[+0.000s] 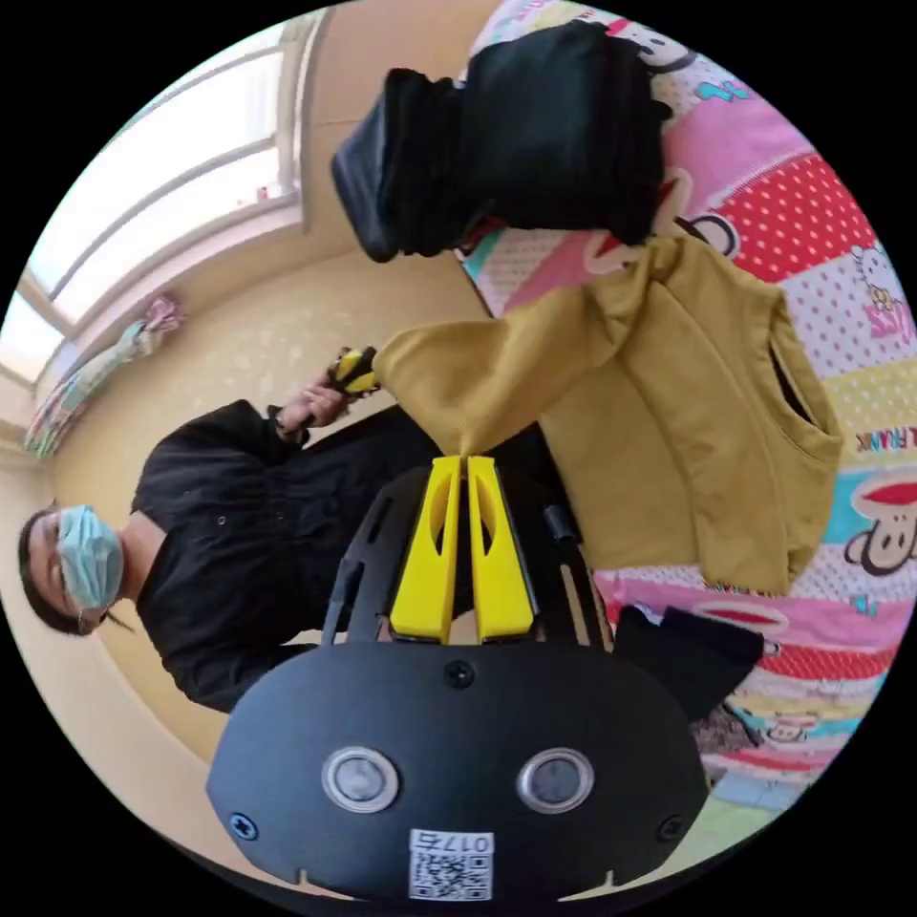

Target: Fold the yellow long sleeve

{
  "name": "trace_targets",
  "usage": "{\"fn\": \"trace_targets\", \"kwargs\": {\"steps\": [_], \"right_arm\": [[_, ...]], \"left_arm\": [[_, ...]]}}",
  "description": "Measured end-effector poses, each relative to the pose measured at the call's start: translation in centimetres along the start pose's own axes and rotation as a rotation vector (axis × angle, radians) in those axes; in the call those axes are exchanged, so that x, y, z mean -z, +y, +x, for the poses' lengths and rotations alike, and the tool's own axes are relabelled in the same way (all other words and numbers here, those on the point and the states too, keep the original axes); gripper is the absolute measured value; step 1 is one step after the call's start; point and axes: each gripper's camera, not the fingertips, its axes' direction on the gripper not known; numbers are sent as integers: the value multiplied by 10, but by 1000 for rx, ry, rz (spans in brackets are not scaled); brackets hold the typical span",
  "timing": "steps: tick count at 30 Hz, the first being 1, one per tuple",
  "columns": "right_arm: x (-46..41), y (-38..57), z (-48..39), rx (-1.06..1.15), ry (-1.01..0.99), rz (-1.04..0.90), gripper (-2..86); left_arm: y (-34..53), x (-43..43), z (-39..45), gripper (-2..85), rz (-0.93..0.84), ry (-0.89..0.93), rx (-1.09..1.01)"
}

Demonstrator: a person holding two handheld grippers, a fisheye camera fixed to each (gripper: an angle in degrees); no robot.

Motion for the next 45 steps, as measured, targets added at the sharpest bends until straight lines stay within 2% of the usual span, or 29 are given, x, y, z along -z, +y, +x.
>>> {"fn": "trace_targets", "kwargs": {"steps": [2, 4, 5, 7, 10, 12, 15, 20, 22, 25, 28, 30, 33, 36, 38, 41, 42, 43, 44, 45], "right_arm": [[-12, -6, 8, -251, 365, -151, 31], [-25, -11, 12, -373, 555, -139, 41], [-38, -13, 15, -418, 609, -90, 50], [-65, -12, 24, -448, 573, -24, 73], [-121, 6, 58, -559, 391, 68, 98], [-148, 29, 76, -633, 249, 196, 105], [-188, 87, 107, -764, -69, 500, 113], [-276, 197, 164, -896, -911, 1273, 134], [-296, 205, 174, -939, -1018, 1385, 137], [-311, 182, 192, -1047, -1094, 1268, 149], [-319, 173, 189, -1031, -1252, 1452, 111], [-313, 179, 178, -1032, -1254, 1539, 69], [-271, 186, 148, -921, -1168, 1524, 43], [-211, 209, 92, -663, -917, 1599, 36], [-179, 227, 50, -356, -765, 1672, 33], [-176, 237, 31, -159, -587, 1666, 30], [-181, 237, 35, -179, -551, 1647, 30], [-197, 231, 53, -306, -506, 1569, 29], [-222, 219, 82, -562, -561, 1417, 28], [-236, 213, 94, -677, -603, 1342, 28]], "left_arm": [[-6, -8, 2, 85, -24, -4, -8], [-17, -29, 5, 88, -90, -53, -29], [-20, -35, 5, 91, -103, -73, -34], [-37, -58, 5, 102, -143, -174, -37], [-69, -91, 2, 125, -160, -267, -61], [-90, -110, -2, 136, -137, -315, -73], [-124, -143, -12, 139, -96, -396, -102], [-165, -172, -25, 136, 55, -444, -119], [-181, -179, -29, 133, 88, -463, -110], [-197, -185, -32, 106, 118, -503, -87], [-197, -184, -34, 55, 142, -498, -27], [-192, -184, -27, 33, 138, -512, -45], [-179, -187, -17, 8, 71, -532, -75], [-168, -194, -13, 0, -49, -455, -130], [-164, -200, -9, -2, -127, -428, -218], [-162, -201, -7, -3, -216, -446, -398], [-165, -196, -10, -3, -227, -483, -463], [-172, -186, -19, -4, -189, -546, -445], [-176, -179, -25, -4, -147, -567, -406], [-182, -163, -38, -4, -53, -539, -324]]}}
